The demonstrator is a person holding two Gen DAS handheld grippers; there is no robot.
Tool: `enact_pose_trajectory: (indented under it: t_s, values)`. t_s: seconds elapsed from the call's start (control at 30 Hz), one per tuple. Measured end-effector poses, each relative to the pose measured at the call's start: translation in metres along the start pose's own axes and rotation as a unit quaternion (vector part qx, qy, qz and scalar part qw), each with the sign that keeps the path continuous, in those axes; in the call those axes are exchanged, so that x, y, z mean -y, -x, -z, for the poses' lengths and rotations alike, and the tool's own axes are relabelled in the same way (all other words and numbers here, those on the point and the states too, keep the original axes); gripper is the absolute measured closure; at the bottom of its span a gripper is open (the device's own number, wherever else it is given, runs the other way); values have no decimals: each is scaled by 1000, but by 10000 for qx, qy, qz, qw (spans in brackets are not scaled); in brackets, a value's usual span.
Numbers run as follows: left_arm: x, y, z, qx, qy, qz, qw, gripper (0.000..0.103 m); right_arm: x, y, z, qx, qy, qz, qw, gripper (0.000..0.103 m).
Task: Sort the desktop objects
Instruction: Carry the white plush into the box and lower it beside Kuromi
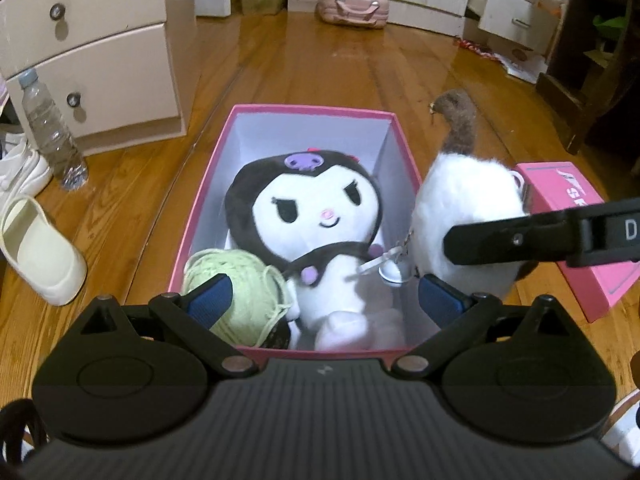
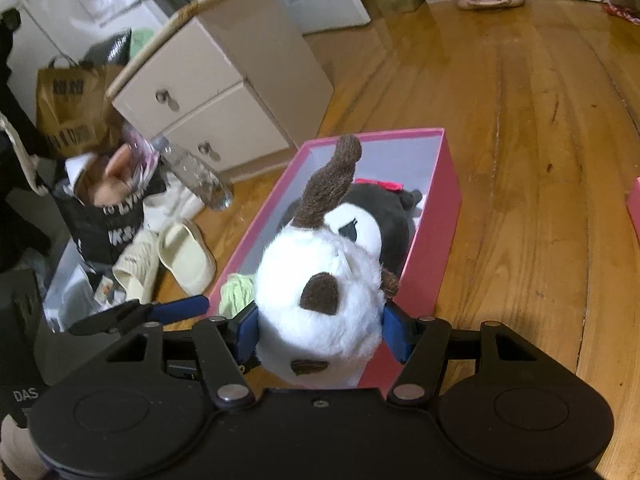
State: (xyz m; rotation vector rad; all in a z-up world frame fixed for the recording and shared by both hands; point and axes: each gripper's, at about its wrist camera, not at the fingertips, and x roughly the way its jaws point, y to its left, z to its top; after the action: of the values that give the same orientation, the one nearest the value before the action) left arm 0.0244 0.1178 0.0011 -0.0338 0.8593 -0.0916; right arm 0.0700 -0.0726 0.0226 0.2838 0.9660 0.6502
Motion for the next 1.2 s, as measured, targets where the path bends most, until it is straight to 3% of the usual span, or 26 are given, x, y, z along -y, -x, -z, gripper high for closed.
enact_pose_trajectory:
  t_s: [0.33, 0.47, 0.63, 0.87, 1.03, 1.13, 1.2]
  values:
    - [-20, -7, 2, -223, 285, -124, 9993, 1, -8, -31, -10, -363, 115, 323, 9988, 32]
    - [-27, -10, 4, -284, 350, -256, 9987, 1, -4, -43, -21, -343, -22, 511, 9981, 32]
    - [-35, -9, 3, -319, 488, -246, 9980, 1, 2, -28, -22, -77, -187, 503, 9985, 32]
    - [-40, -8, 1, -319, 570, -200, 9977, 1, -15, -10, -12, -16, 182, 433, 9989, 32]
    - [-43, -7, 0, -303, 562, -342, 9974, 0, -28, -27, -14, -38, 701, 624, 9956, 34]
    - [-40, -5, 0, -273, 484, -392, 9977, 0, -16, -37, -17, -184, 367, 517, 9978, 35]
    - [-37, -4, 0, -259, 451, -279, 9983, 0, -4, -45, -16, -315, 40, 502, 9982, 44]
